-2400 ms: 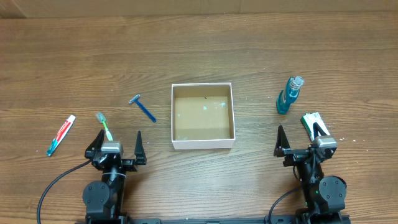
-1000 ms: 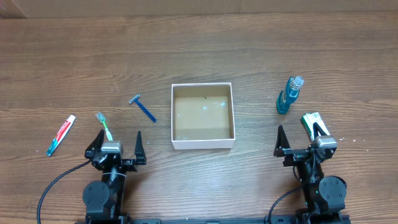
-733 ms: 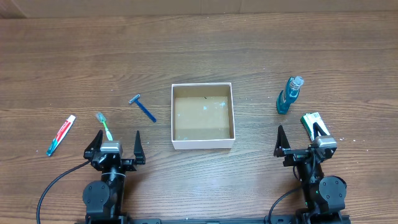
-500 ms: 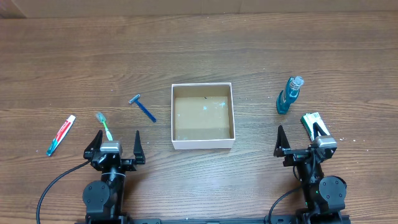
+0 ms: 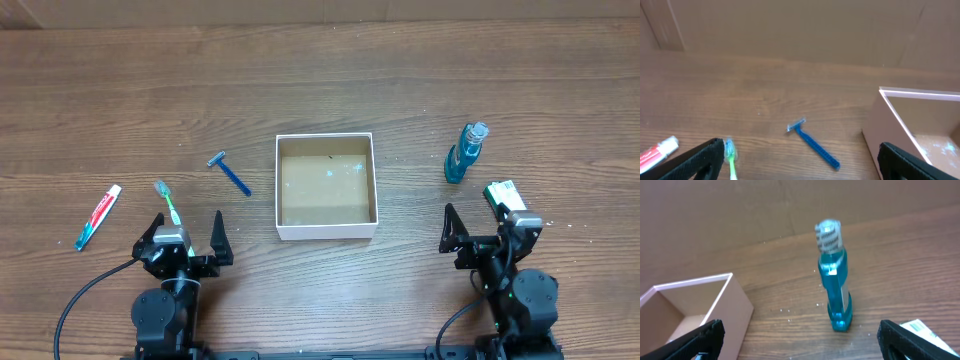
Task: Pack container
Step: 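Reach the right gripper to the blue mouthwash bottle and grasp it, then lift the mouthwash bottle and lower it into the white box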
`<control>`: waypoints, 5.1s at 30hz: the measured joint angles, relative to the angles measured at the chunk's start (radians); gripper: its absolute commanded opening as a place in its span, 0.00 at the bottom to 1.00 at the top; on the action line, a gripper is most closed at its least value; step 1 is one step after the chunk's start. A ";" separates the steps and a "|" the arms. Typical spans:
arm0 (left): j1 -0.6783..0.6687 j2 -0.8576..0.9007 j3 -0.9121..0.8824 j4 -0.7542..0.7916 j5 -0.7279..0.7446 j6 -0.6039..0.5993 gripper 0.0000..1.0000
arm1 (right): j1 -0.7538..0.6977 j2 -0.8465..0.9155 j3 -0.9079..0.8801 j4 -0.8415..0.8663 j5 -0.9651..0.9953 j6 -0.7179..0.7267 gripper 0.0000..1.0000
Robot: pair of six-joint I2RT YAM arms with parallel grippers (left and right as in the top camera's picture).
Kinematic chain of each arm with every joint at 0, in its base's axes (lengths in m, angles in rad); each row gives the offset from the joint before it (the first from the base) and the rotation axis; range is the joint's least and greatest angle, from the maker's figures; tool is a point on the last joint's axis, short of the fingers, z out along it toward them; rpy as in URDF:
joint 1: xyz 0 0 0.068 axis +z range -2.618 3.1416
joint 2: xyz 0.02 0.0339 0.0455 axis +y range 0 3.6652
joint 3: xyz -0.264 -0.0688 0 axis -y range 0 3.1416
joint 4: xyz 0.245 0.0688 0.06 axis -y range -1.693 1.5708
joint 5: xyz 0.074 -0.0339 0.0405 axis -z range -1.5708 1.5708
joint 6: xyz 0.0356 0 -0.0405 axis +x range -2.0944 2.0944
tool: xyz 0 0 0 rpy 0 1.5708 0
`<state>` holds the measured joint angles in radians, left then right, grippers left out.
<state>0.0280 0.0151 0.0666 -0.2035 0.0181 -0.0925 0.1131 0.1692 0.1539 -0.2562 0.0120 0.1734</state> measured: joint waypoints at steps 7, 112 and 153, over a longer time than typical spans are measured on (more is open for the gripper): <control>0.000 0.127 0.244 -0.199 -0.006 -0.019 1.00 | 0.000 0.378 0.324 -0.090 -0.006 0.008 1.00; 0.000 1.044 1.098 -0.870 0.031 -0.035 1.00 | 0.589 1.692 1.926 -1.156 0.080 0.305 0.04; 0.000 1.044 1.098 -0.863 0.031 -0.035 1.00 | 0.595 2.034 1.926 -0.988 0.036 0.364 0.35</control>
<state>0.0280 1.0588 1.1648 -1.0660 0.0490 -0.1272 0.7086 2.2028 2.0796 -1.2438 0.0483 0.5377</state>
